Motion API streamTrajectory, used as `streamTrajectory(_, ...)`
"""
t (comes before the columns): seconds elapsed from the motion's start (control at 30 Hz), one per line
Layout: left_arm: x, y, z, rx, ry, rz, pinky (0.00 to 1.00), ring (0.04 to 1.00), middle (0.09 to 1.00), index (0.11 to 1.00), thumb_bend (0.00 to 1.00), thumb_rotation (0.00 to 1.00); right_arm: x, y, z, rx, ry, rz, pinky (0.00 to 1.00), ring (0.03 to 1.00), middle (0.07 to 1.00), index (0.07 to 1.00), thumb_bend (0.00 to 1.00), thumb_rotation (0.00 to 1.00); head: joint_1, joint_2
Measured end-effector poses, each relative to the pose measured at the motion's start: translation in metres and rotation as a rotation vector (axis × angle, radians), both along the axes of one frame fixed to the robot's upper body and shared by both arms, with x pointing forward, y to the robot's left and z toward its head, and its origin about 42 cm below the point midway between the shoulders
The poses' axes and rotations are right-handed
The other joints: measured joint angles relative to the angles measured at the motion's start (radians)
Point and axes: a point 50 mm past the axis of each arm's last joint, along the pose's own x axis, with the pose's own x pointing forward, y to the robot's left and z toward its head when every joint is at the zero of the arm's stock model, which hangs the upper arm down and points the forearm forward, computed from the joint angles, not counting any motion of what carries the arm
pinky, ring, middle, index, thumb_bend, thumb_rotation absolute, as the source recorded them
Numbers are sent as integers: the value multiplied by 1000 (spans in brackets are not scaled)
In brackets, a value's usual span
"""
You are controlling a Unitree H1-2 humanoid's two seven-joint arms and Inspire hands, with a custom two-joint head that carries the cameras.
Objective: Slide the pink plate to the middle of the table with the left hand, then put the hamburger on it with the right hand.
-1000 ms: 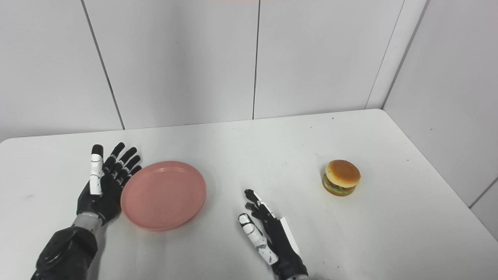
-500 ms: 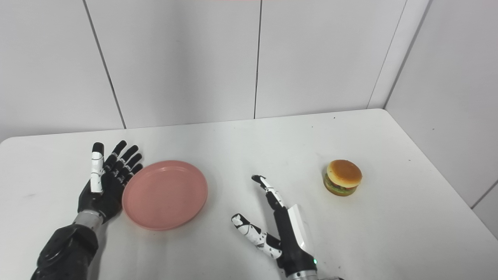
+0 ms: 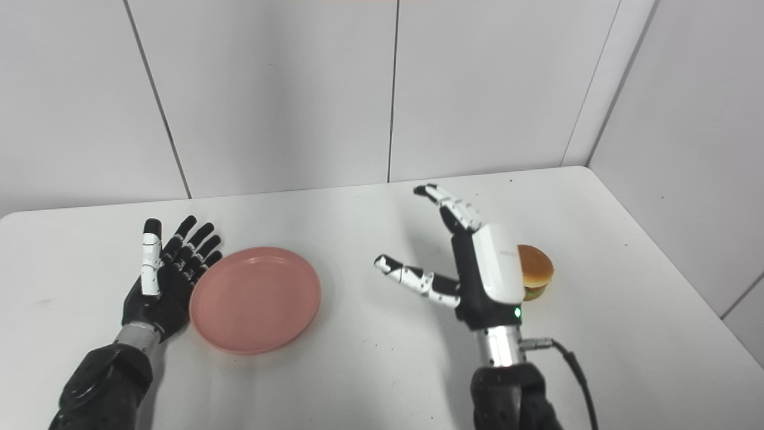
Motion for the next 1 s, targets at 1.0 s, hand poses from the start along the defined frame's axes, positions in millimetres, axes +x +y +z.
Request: streamTrajectory(1.0,3,-1,-3,1,-18,6,990,955,947,961,792,867,63,-113,-15,-310,161,-373,832,830,809,759,742,724,-38,17)
